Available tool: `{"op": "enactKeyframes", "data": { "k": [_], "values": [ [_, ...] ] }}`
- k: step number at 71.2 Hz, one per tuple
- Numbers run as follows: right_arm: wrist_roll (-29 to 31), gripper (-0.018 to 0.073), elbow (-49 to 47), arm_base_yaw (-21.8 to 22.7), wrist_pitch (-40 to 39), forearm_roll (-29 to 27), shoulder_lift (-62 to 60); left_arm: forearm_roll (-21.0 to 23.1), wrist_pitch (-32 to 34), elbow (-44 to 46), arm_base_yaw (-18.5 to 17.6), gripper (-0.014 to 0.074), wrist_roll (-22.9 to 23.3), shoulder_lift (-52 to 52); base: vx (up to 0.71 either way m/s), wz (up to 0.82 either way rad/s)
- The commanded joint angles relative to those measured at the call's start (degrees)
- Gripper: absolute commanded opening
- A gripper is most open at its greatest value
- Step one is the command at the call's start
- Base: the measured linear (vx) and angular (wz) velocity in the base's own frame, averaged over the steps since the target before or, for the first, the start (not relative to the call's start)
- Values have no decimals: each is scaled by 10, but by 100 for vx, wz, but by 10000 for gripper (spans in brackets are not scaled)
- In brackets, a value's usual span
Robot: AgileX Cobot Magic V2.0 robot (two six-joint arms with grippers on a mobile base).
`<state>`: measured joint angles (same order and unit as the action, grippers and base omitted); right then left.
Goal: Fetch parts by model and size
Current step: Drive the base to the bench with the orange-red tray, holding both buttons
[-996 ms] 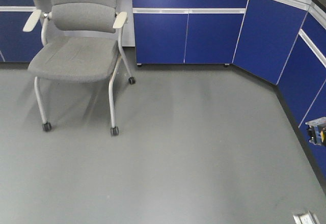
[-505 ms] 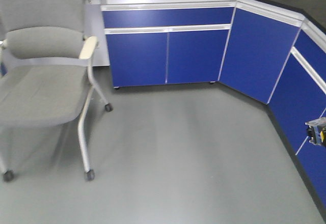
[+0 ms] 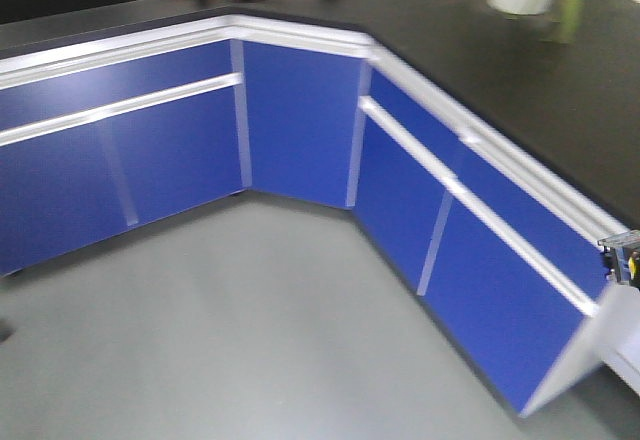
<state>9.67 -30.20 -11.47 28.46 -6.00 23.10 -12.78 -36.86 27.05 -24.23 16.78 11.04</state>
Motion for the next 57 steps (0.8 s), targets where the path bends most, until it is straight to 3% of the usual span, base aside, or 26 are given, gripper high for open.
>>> {"op": "enactKeyframes", "data": {
  "k": [1,57],
  "values": [
    [5,-5,-17,2,-47,1,6,-2,45,14,-2,-6,2,6,29,-108],
    [5,-5,-17,2,-47,1,5,-3,45,14,-2,-6,2,6,21,-87]
  ]
}}
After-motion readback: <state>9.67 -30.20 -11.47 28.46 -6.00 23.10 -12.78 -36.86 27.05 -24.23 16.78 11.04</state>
